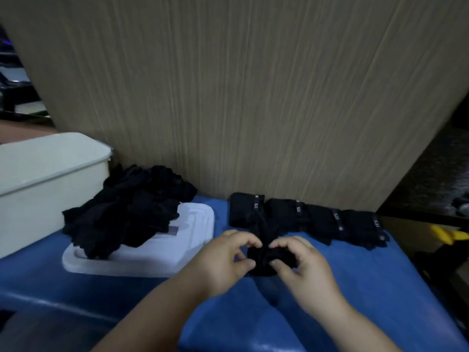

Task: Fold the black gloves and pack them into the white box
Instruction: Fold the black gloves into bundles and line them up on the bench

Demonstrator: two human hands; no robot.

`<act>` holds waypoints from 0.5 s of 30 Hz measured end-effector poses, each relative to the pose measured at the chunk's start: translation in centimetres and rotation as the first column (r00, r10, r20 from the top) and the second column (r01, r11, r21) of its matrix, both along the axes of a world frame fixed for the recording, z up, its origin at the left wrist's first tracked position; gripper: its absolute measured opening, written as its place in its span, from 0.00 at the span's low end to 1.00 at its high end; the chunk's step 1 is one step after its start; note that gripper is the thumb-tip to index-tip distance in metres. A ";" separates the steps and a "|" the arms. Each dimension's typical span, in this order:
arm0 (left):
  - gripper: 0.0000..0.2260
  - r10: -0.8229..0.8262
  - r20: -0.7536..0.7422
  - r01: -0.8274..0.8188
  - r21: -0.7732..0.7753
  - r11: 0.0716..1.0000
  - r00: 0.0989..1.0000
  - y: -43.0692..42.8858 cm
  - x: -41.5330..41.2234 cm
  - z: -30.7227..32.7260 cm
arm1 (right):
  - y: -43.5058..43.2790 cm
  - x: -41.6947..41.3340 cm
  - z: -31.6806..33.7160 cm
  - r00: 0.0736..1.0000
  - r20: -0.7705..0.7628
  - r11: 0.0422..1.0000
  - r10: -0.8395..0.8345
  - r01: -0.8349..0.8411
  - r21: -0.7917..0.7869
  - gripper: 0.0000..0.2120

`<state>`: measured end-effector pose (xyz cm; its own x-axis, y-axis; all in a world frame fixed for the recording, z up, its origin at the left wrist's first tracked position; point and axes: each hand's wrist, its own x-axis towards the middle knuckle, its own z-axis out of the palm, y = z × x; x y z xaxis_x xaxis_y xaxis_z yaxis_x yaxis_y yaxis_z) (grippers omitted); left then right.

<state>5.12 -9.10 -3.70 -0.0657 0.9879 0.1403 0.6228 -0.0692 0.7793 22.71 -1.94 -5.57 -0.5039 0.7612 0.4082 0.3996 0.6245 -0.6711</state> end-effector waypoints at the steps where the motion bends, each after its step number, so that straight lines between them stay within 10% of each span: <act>1: 0.13 -0.020 -0.011 0.019 -0.007 1.000 1.000 -0.1 0.4 -0.4 | -0.3 0.6 -0.3 1.000 -0.012 1.000 -0.017 0.017 0.006 0.18; 10: 0.09 -0.028 -0.099 0.026 -0.030 0.999 0.995 0.2 2.8 -2.7 | -0.9 2.7 -2.8 0.982 -0.088 0.983 -0.166 0.159 -0.086 0.19; 15: 0.08 0.054 -0.041 -0.051 0.080 0.995 0.998 0.7 3.1 -3.6 | -0.5 3.1 -2.1 0.985 -0.171 0.964 -0.017 -0.030 -0.266 0.13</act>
